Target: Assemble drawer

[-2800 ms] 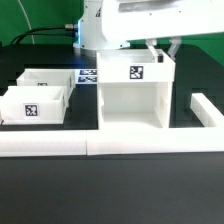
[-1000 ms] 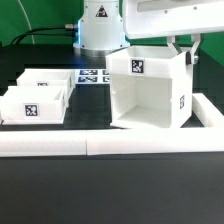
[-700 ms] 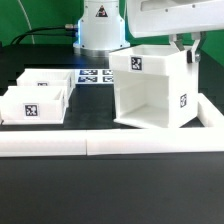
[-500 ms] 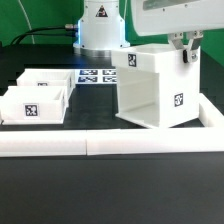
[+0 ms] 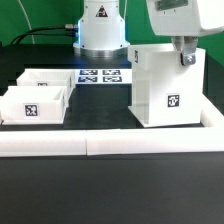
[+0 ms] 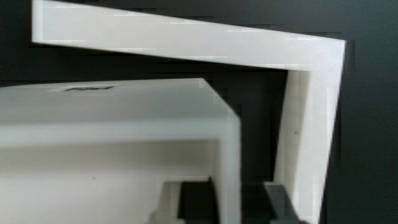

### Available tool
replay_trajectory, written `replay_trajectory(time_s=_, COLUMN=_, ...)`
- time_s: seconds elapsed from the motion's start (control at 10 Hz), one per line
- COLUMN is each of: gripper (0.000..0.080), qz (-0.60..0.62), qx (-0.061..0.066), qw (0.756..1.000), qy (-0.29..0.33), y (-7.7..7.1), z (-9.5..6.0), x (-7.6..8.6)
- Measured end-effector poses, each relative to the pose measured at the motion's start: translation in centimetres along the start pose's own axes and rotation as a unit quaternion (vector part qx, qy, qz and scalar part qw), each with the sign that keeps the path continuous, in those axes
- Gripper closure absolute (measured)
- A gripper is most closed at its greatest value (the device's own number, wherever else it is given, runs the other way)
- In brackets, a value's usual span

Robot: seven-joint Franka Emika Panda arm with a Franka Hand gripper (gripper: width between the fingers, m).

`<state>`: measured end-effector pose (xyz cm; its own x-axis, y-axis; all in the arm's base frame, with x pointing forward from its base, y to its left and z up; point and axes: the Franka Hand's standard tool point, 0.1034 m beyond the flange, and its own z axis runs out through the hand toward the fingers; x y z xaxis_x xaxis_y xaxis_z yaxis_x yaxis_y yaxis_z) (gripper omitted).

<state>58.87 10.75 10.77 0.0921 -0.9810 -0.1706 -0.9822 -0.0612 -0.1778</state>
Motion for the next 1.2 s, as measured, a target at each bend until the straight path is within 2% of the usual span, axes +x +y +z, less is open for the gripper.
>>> replay_trajectory(time_s=0.4, gripper=0.0760, qz=0.001, qx=-0.002, qw=1.000, qy=-0.004, y=0.0, z=0.2, x=-0.3)
replay_trajectory(time_s=0.5, gripper=0.0760, qz=-0.003, qx=-0.011, qw=1.000, qy=-0.008, y=-0.5, z=0.6, x=-0.4)
replay_trajectory(time_s=0.9, gripper=0.0758, qz=0.002, qx=-0.013, qw=1.000, qy=-0.015, y=-3.3, z=1.6, x=-0.4)
replay_trajectory(time_s=1.2, gripper=0.0757, qz=0.005, qx=-0.014, qw=1.000, qy=-0.018, y=-4.4, z=1.8, x=-0.2)
